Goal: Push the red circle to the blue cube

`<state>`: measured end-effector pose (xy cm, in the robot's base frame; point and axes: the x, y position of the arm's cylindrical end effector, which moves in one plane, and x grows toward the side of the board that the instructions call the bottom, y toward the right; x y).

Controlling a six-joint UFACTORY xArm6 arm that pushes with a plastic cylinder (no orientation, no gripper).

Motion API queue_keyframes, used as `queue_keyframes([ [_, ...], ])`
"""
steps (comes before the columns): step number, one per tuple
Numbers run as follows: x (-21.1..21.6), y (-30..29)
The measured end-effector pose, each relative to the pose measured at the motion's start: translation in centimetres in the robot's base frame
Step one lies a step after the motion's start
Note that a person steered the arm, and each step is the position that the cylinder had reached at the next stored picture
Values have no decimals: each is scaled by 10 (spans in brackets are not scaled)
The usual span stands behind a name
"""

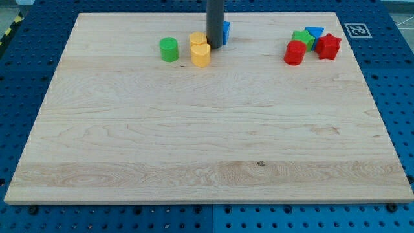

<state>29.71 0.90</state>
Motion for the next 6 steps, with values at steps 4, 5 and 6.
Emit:
queue_keyframes([
  [4,78,145],
  [5,90,205],
  [6,89,245],
])
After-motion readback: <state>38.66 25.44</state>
